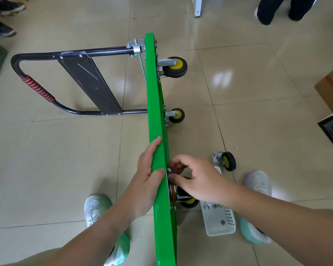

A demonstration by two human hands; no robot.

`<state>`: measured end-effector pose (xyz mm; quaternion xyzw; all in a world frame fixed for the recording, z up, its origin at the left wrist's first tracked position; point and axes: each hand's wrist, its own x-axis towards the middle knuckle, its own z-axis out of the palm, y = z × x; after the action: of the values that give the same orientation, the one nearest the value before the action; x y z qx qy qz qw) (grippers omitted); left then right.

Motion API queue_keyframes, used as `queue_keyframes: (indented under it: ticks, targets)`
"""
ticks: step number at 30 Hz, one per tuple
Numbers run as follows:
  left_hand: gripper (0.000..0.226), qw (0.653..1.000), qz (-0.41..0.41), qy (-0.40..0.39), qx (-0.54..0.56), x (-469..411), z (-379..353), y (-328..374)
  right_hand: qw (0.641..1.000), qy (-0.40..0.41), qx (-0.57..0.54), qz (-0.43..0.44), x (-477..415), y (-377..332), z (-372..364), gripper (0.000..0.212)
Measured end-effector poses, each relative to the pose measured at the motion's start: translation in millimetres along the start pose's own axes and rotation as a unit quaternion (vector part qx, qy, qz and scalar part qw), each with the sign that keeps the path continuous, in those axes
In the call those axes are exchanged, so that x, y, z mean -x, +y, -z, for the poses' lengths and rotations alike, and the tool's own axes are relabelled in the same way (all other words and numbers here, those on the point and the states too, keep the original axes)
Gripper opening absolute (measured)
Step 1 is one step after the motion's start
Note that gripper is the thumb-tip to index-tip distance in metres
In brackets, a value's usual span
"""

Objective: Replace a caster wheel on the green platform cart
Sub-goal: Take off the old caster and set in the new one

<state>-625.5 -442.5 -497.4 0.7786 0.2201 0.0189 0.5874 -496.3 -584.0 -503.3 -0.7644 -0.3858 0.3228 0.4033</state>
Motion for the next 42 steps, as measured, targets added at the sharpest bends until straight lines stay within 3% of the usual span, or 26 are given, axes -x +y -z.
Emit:
queue_keyframes:
  ticks: [9,12,17,19,21,42]
  targets:
    - [0.073,1.000,0.000,-0.006,-0.005,0.0,0.4,-0.7,1.000,-0.013,0.001,-0.014,-0.9,-0.8,1.2,0.007]
    - [0.072,1.000,0.000,-0.007,-0.002,0.1,0.7,-2.3,0.999,-0.011,0.016,-0.037,-3.9,3.1,0.8,0.016]
    - [0.072,1.000,0.001,-0.007,0.001,-0.7,0.2,-0.9,1.000,-0.009,0.005,-0.021,-4.2,4.5,0.6,0.004]
    - [0.072,1.000,0.000,-0.007,0.007,-0.5,0.3,-2.2,1.000,-0.010,0.015,-0.022,-5.1,3.5,1.3,0.018]
    - [0.072,1.000,-0.003,-0.005,0.005,-0.3,0.6,-2.3,0.999,-0.018,-0.006,-0.037,-4.6,3.2,1.9,0.008]
    - [0.072,1.000,-0.002,-0.004,0.001,0.0,0.1,0.2,0.998,-0.008,-0.035,-0.048,-1.8,-0.6,7.7,0.025]
